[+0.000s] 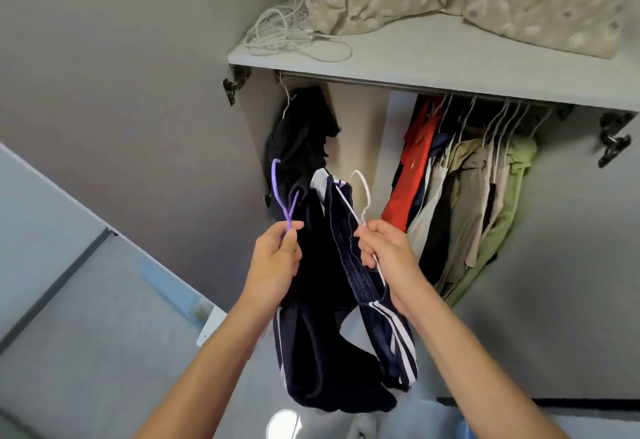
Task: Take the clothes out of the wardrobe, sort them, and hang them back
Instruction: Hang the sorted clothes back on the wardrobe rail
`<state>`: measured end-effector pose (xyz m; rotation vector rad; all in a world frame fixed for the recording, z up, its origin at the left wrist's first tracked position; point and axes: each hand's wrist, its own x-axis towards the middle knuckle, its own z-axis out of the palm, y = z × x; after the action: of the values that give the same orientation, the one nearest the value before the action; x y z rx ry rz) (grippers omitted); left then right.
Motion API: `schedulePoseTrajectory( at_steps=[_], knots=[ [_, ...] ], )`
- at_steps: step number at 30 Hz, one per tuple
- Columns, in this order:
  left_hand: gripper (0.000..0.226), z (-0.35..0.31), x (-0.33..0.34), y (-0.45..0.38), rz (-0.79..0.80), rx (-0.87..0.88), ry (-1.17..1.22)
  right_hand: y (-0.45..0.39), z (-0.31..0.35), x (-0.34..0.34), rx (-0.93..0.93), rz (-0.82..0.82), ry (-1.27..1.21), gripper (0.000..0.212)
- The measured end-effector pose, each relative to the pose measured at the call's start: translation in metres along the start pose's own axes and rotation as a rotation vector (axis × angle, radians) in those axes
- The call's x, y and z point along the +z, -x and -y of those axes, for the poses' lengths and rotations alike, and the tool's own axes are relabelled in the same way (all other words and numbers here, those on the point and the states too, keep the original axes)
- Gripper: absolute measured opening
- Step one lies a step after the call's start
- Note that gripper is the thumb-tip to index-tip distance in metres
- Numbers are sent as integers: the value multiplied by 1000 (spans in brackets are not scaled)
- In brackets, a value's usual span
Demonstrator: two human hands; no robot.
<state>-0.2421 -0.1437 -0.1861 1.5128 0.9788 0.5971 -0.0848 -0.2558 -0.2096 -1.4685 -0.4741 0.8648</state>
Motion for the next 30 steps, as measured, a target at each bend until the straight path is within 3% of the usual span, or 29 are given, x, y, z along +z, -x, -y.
schedulePoseTrajectory(
  at_steps=[7,22,30],
  knots=[
    [27,-11,19,-59,9,-27,-7,-42,4,-7,26,-42,-20,29],
    [32,-13,14,-229,193,-85,70,-176,15,30,25,-290,-120,24],
    [28,-11,16,-299,230,-58,89,-238,7,57,-8,-286,-138,26]
  ],
)
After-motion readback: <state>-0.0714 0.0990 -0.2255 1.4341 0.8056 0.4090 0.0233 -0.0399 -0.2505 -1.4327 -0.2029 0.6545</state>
